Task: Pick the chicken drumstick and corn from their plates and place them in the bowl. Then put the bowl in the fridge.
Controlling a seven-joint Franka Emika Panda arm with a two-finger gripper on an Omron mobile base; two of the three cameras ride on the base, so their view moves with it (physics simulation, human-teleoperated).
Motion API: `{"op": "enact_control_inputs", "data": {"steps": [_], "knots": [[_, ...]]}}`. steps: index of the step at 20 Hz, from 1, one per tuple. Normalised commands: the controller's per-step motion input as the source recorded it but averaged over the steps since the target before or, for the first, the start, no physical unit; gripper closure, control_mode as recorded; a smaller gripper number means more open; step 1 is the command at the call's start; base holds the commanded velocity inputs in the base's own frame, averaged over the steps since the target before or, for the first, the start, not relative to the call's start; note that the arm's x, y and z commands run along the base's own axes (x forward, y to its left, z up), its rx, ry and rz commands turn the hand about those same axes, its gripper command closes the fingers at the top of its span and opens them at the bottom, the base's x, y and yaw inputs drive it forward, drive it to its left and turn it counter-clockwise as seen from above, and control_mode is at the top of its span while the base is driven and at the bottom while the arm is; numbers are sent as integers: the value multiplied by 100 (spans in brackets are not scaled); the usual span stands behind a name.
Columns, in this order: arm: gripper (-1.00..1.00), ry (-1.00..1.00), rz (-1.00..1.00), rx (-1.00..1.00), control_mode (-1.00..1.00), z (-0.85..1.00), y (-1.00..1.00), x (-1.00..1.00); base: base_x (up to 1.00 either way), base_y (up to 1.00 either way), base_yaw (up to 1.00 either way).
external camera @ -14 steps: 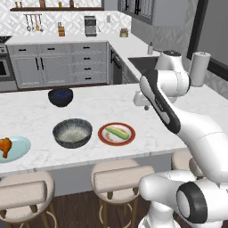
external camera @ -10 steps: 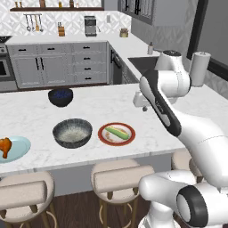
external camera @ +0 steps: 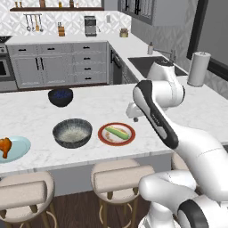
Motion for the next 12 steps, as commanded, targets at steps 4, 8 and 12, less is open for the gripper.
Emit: {"op": "enact_control_inputs", "data": {"steps": [4,8,12], "knots": [[-100,16,25,0,-100,-29,3,87,0,0,0],[-100,1,18,0,-100,-41,12,71,0,0,0],[-100,0,0,0,-100,-76,28,73,0,0,0]]}}
